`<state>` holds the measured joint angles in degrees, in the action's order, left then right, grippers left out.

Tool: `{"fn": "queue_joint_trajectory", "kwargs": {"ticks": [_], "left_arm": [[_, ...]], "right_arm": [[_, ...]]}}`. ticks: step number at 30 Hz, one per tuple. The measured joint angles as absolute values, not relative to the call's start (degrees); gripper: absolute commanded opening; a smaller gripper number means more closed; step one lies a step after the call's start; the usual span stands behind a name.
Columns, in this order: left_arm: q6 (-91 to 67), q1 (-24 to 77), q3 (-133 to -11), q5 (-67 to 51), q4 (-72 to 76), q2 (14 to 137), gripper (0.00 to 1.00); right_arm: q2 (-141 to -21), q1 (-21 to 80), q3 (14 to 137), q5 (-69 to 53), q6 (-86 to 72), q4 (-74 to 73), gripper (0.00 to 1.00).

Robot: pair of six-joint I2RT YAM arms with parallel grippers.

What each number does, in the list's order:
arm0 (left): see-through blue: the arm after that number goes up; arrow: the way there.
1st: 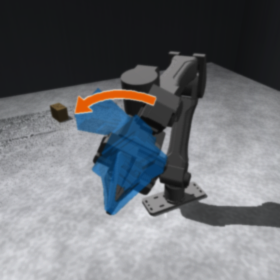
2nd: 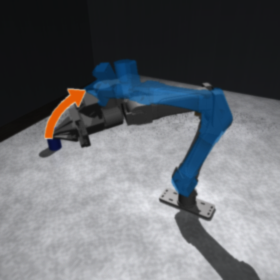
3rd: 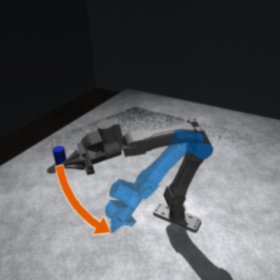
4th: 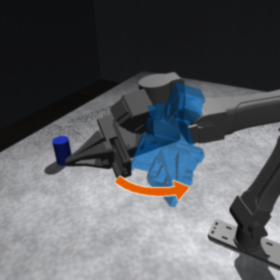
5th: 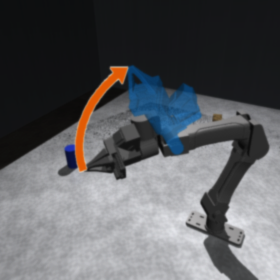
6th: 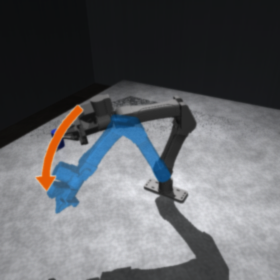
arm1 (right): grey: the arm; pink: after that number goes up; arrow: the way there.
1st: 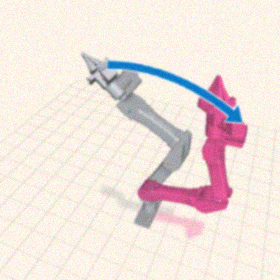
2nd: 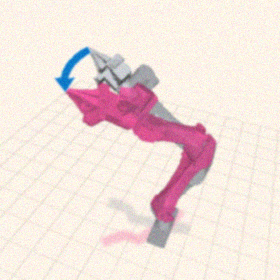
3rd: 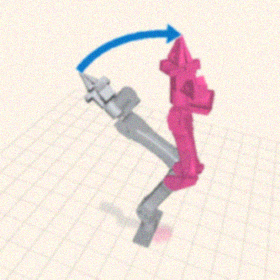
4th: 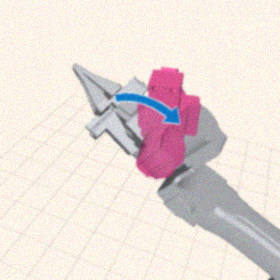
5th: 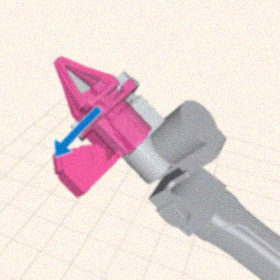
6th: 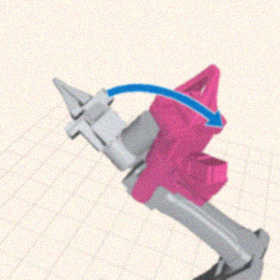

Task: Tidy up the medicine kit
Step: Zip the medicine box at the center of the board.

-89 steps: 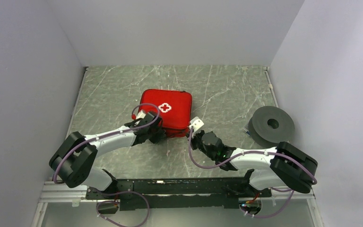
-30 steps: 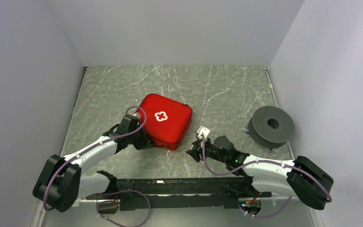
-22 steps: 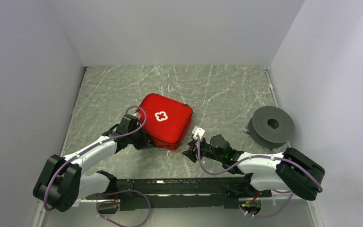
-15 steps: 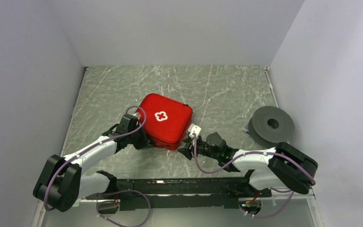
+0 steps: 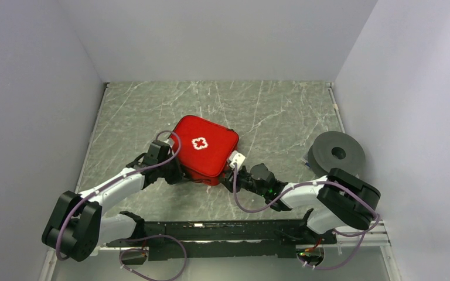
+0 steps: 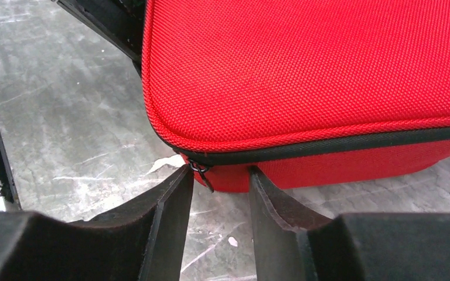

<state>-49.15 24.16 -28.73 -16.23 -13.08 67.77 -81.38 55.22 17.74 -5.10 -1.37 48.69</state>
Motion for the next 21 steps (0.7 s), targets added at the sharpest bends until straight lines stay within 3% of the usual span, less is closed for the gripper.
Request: {"fn": "queue_joint_trajectory", "kwargs": {"ticks": [7, 10, 21], "left_arm": [[-48.7, 23.7, -28.7, -16.2, -13.0, 67.8, 0.00], [-48.7, 23.4, -28.6, -16.2, -12.9, 67.8, 0.00], [-48.7, 23.0, -28.4, -16.2, -12.5, 67.7, 0.00]], "right_arm": [[-83.5, 56.3, 17.8, -2.7, -1.7, 50.3, 0.16], [-84.3, 56.8, 18.2, -2.0, -1.7, 50.3, 0.01], [-84.6, 58.1, 18.7, -0.8, -1.0, 49.8, 0.00]]}}
